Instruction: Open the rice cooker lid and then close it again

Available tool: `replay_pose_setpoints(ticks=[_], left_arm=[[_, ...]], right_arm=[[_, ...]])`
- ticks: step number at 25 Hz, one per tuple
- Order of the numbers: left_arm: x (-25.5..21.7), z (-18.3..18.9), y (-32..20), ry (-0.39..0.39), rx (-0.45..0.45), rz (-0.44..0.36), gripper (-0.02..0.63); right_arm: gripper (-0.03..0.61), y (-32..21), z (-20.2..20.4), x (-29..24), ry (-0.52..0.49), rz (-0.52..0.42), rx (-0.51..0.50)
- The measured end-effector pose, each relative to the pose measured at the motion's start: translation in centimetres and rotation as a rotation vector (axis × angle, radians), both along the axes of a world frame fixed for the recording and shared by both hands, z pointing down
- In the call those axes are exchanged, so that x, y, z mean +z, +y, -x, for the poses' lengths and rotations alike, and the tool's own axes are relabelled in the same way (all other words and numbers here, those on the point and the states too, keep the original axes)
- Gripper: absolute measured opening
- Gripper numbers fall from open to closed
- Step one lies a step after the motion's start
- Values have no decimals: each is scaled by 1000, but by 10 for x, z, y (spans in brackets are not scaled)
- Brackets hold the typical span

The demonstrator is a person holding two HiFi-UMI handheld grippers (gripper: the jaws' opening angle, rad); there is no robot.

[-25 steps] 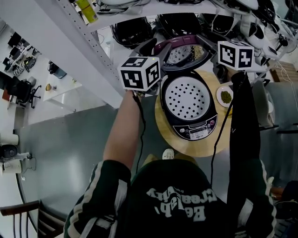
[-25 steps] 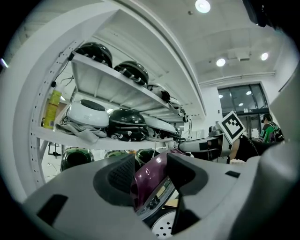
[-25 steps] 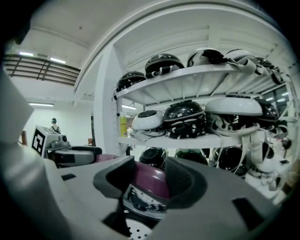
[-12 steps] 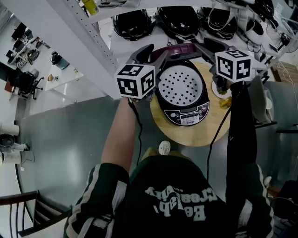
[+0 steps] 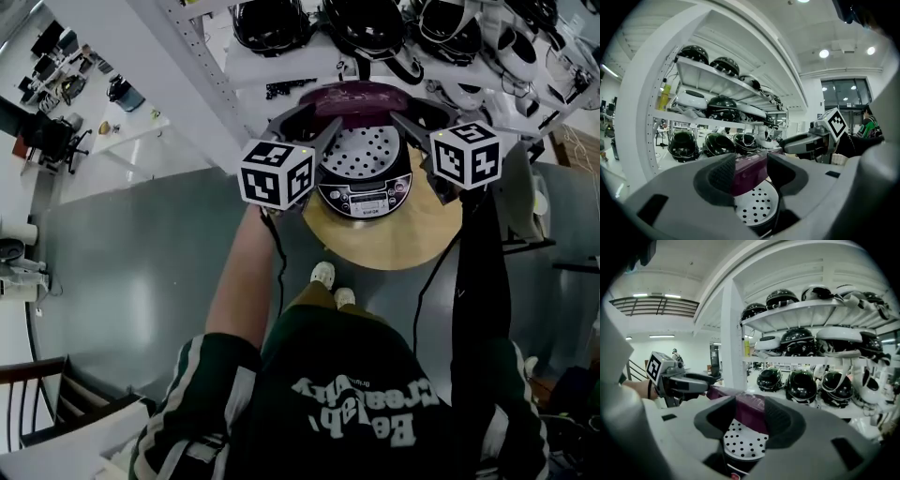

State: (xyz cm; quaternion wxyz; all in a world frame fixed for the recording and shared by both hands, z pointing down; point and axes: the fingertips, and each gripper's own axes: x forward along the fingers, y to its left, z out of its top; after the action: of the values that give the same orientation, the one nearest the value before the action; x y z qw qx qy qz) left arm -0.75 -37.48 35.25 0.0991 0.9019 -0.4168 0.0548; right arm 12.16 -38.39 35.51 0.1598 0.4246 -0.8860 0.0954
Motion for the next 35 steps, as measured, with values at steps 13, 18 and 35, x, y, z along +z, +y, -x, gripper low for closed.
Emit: replay_pose_setpoints(ticks=[13, 18, 35], left_arm=[[61, -11, 32, -46, -67, 97, 209], [77, -12, 38, -65, -66, 124, 209], [140, -32, 52, -82, -31, 270, 131]], right_arm=[[198, 38, -4, 60, 17, 114, -33], [199, 43, -2, 76, 25, 141, -33], [196, 52, 8, 142, 17, 274, -27]])
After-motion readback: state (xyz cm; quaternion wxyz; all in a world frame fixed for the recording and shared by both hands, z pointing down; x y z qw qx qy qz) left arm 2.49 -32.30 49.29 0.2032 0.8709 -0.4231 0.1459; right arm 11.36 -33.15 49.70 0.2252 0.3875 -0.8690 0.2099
